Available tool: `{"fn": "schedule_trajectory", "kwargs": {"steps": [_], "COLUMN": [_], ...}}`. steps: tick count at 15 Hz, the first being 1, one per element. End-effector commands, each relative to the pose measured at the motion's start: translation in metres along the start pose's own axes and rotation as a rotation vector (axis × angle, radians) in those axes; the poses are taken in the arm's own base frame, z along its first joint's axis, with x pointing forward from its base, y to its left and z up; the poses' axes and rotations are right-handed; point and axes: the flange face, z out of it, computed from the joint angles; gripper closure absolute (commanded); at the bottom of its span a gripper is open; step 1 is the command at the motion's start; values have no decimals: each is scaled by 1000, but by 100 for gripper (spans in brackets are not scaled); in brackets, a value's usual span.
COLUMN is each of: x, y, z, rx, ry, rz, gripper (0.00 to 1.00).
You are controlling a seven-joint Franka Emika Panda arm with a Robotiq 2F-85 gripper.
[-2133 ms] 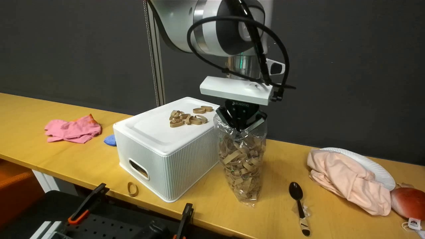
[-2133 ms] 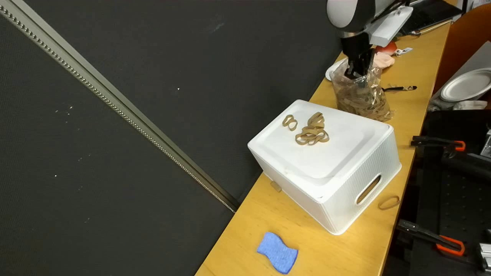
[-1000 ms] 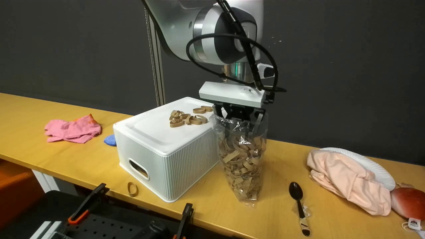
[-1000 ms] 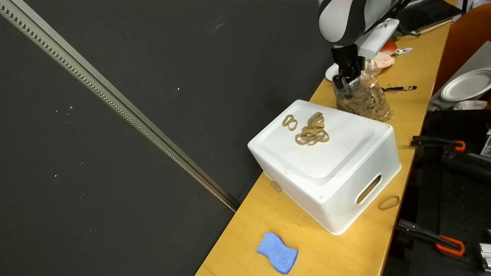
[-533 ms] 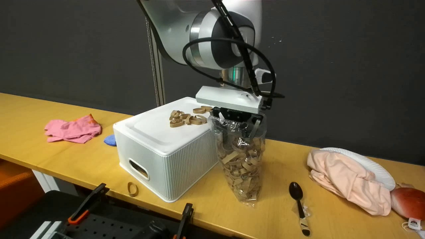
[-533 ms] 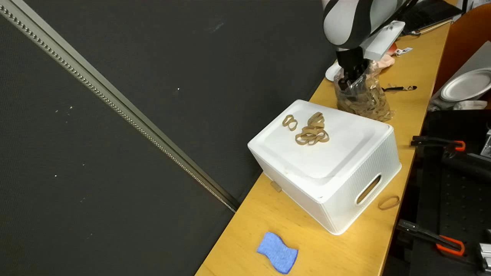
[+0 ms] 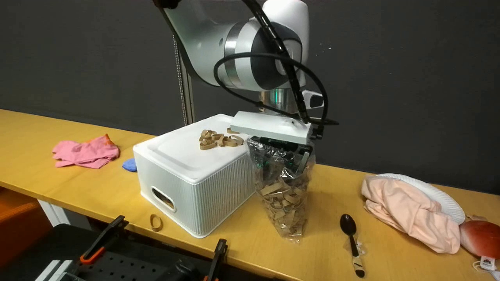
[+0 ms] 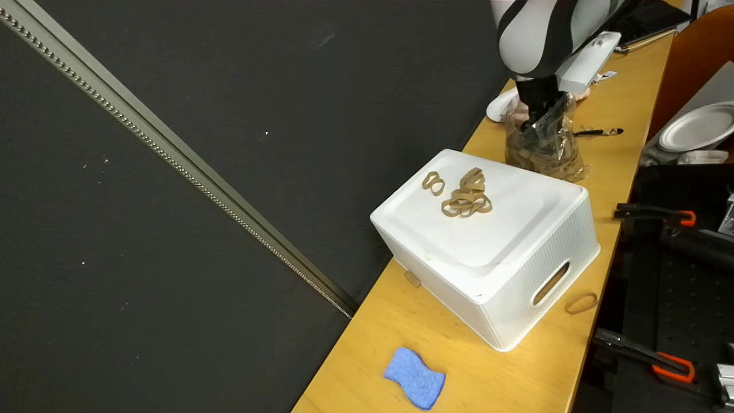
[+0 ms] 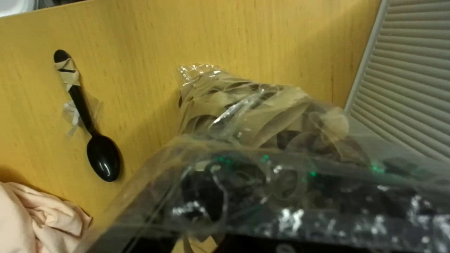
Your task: Remove some rubber bands from the plastic and put them on the white box
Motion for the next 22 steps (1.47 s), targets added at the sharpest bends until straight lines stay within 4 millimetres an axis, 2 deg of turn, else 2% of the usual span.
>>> {"fn": "schedule_trajectory", "kwargs": {"steps": [1,6,11,12,13,14,17,19,22], "x": [-3,8,19,19,20,20,19,17,14], "y": [8,-4,-19,-20,-22,-23,-25,-24,-19], "z": [1,10,25,26,27,28,25,20,5], "rx": [-54,-97,-145,-150,-153,-153,-147,-147,-151], "ry": [-1,2,17,18,20,19,19,20,36], "rz": [17,18,13,13,12,12,9,9,11], "gripper": [41,37,40,46,66,71,96,100,99]}}
